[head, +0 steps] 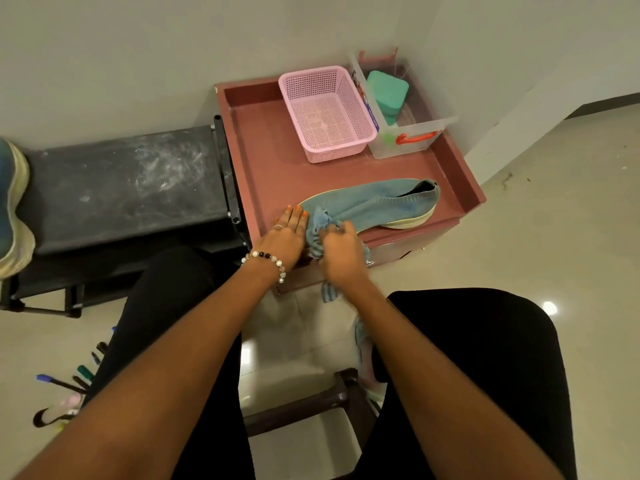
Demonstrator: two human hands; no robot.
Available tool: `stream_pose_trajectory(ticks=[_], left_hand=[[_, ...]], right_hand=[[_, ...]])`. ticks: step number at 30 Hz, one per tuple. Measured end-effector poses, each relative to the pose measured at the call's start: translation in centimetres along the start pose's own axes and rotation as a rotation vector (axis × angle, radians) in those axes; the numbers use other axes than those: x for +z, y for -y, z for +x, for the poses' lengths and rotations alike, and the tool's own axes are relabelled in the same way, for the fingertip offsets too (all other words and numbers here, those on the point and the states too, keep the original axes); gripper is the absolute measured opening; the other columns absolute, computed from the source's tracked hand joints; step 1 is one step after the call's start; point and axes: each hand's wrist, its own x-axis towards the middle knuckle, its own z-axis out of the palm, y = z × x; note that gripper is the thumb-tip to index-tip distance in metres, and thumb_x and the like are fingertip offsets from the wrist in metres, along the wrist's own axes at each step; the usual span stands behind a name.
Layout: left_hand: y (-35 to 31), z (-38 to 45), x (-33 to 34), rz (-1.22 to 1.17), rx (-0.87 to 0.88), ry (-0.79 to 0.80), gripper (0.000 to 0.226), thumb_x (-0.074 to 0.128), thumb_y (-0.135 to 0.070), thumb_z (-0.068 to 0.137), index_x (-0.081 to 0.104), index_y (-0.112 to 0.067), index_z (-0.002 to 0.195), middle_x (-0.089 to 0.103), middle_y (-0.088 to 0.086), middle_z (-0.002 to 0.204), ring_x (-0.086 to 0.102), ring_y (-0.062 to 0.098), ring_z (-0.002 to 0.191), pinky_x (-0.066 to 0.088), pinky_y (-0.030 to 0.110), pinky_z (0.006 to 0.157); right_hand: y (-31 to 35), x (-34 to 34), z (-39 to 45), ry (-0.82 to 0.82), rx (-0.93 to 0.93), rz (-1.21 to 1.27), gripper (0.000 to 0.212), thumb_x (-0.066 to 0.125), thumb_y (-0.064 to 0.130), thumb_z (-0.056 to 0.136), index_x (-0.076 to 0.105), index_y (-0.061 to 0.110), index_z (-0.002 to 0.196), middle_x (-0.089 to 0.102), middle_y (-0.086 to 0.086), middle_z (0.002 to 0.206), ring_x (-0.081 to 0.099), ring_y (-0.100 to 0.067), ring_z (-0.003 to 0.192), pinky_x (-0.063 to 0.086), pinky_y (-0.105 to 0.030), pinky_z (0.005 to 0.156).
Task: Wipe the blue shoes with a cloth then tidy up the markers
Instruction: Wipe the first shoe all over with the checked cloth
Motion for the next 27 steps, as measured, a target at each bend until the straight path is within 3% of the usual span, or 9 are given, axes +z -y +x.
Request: stream_pose_trajectory(ticks=[2,4,8,11,15,18,20,23,27], left_hand=[[0.2,0.1,-0.1,-0.002,0.012,0.014,0.064,0.036,-0.012,0.102,-0.004,0.000,0.150,-0.006,0.017,0.159,-0.003,0.029,0.147,0.004,0.033,0.117],[0.3,0.2,-0.2,-0.010,0.018,0.028,0.066,0.039,-0.015,0.101,-0.003,-0.001,0.150,-0.003,0.017,0.159,-0.002,0.030,0.147,0.005,0.036,0.118],[-0.3,0.1,-0.5,0.017,-0.013,-0.058,0.070,0.043,-0.015,0.098,-0.002,0.000,0.150,0.007,0.019,0.158,0.006,0.032,0.147,0.004,0.047,0.117],[-1.9,0.1,-1.2,0.006,0.069,-0.262,0.070,0.053,-0.007,0.092,0.013,0.007,0.148,0.025,0.023,0.153,0.021,0.036,0.143,0.003,0.046,0.116],[-5.0,1.1,-1.1,0.077,0.277,-0.395,0.076,0.084,-0.005,0.062,0.050,0.012,0.128,0.058,0.026,0.126,0.056,0.040,0.117,0.037,0.052,0.100],[-6.4,1.3,0.1,0.030,0.260,-0.361,0.081,0.073,-0.017,0.081,0.028,0.006,0.144,0.035,0.023,0.148,0.036,0.036,0.137,0.026,0.045,0.111],[-6.1,1.4,1.1,0.066,0.156,-0.254,0.073,0.046,-0.018,0.098,-0.005,0.000,0.148,0.001,0.016,0.159,0.006,0.031,0.147,0.003,0.040,0.117],[-5.7,1.5,1.9,0.114,0.115,-0.276,0.057,0.007,-0.010,0.094,-0.016,-0.002,0.145,-0.009,0.012,0.159,-0.002,0.027,0.147,-0.003,0.040,0.117],[-5.9,1.5,2.3,0.119,0.101,-0.253,0.059,0.008,-0.008,0.093,-0.020,-0.001,0.145,-0.012,0.014,0.158,-0.005,0.026,0.147,-0.003,0.039,0.118]], right_hand=[[-4.1,-2.0,0.0,0.089,-0.114,0.068,0.052,0.046,0.019,0.075,0.062,0.018,0.124,0.063,-0.011,0.123,0.058,-0.031,0.102,0.046,-0.031,0.089],[-8.1,-4.7,-0.8,0.074,-0.061,0.145,0.051,0.048,0.017,0.070,0.068,0.019,0.117,0.068,-0.014,0.113,0.065,-0.033,0.096,0.051,-0.034,0.086],[-13.5,-7.5,-3.5,-0.278,0.338,0.404,0.037,0.055,-0.003,0.075,0.073,0.009,0.105,0.072,-0.015,0.097,0.065,-0.034,0.091,0.049,-0.031,0.075],[-14.9,-7.8,-3.4,-0.515,0.660,0.974,0.038,0.058,-0.003,0.069,0.073,0.012,0.101,0.071,-0.007,0.090,0.067,-0.030,0.088,0.056,-0.040,0.080],[-13.7,-8.2,-3.0,-0.602,0.584,1.076,0.039,0.060,0.002,0.067,0.073,0.017,0.101,0.072,-0.004,0.093,0.068,-0.023,0.089,0.057,-0.044,0.083],[-12.3,-8.0,-2.4,-0.711,0.448,1.119,0.041,0.059,-0.002,0.072,0.072,0.017,0.106,0.071,-0.002,0.102,0.067,-0.017,0.096,0.056,-0.035,0.085],[-12.0,-7.1,-1.8,-0.767,0.358,1.006,0.041,0.060,-0.006,0.075,0.069,0.013,0.111,0.069,0.000,0.100,0.065,-0.016,0.092,0.054,-0.025,0.080],[-11.5,-3.8,-0.6,-0.568,0.205,0.540,0.053,0.056,-0.012,0.072,0.066,0.013,0.117,0.065,-0.004,0.097,0.055,-0.024,0.090,0.045,-0.023,0.073],[-8.9,0.4,0.7,-0.411,0.143,0.047,0.051,0.056,0.001,0.065,0.063,0.000,0.115,0.064,-0.016,0.116,0.049,-0.039,0.101,0.045,-0.041,0.084]])
